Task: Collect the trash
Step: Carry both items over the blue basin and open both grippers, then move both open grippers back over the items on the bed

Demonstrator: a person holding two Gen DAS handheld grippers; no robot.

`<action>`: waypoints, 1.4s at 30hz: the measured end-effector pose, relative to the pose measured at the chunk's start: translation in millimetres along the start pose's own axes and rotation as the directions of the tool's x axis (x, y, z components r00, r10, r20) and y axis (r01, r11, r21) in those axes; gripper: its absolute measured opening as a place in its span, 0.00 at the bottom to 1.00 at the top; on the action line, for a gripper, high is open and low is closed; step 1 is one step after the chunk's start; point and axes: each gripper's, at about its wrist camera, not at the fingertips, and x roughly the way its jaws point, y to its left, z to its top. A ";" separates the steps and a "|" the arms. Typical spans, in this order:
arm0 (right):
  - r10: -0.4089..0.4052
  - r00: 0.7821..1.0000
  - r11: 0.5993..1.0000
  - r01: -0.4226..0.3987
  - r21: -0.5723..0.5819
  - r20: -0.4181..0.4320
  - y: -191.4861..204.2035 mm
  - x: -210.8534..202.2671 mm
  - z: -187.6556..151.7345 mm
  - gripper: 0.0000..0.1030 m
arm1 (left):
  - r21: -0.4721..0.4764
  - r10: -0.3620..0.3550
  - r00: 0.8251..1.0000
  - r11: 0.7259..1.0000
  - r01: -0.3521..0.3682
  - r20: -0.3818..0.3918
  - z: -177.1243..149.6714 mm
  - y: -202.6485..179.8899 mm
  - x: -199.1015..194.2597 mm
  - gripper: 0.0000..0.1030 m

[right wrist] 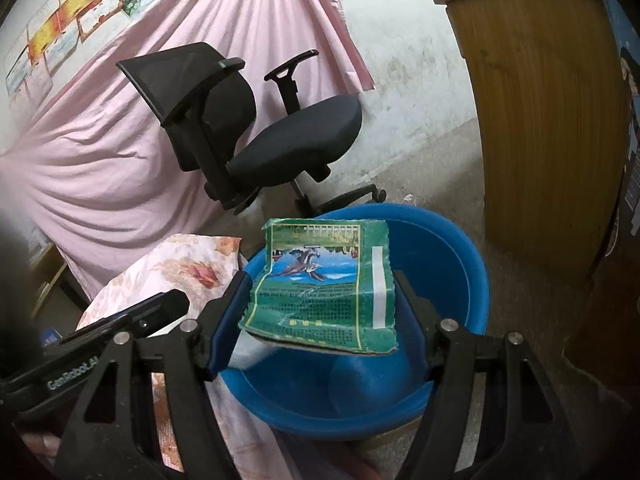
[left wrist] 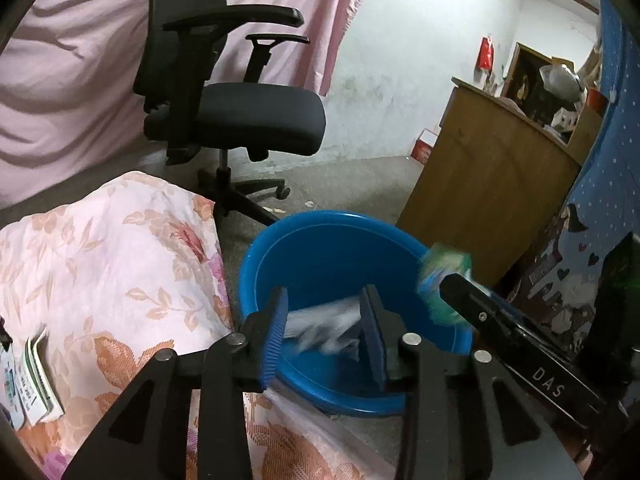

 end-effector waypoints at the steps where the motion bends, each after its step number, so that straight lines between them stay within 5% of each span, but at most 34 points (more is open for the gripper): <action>1: -0.001 1.000 1.000 0.001 0.001 0.001 -0.9 -0.4 -0.3 0.86 | -0.002 0.005 1.000 1.000 -0.005 0.002 0.2 0.5 -1.4 0.32; 12: 0.015 0.998 0.999 -0.012 -0.045 0.063 9.8 -10.1 1.4 1.00 | -0.061 0.088 0.987 0.995 -0.081 0.136 -6.8 15.5 -52.7 0.51; 16: 0.066 0.989 0.991 -0.050 -0.121 0.135 33.2 -22.8 2.6 1.00 | -0.109 0.145 0.963 0.987 -0.122 0.228 -14.0 28.9 -90.5 0.70; 22: 0.193 0.953 0.957 -0.131 -0.259 0.232 82.4 -45.4 -2.3 1.00 | -0.175 0.269 0.888 0.960 -0.218 0.373 -34.2 52.4 -154.9 0.96; 28: 0.309 0.917 0.899 -0.196 -0.392 0.251 131.5 -61.7 -14.0 1.00 | -0.212 0.397 0.805 0.917 -0.337 0.441 -59.1 70.4 -207.8 0.98; 34: 0.378 0.899 0.846 -0.240 -0.475 0.220 169.3 -69.6 -25.3 1.00 | -0.272 0.517 0.703 0.856 -0.440 0.489 -97.4 87.8 -252.9 0.98; 39: 0.416 0.891 0.819 -0.280 -0.502 0.181 187.2 -72.3 -33.7 1.00 | -0.302 0.574 0.658 0.818 -0.490 0.486 -124.8 100.5 -272.9 0.98; 42: 0.430 0.889 0.801 -0.297 -0.519 0.155 197.0 -72.0 -37.1 1.00 | -0.310 0.594 0.655 0.804 -0.508 0.467 -138.4 108.3 -277.8 0.98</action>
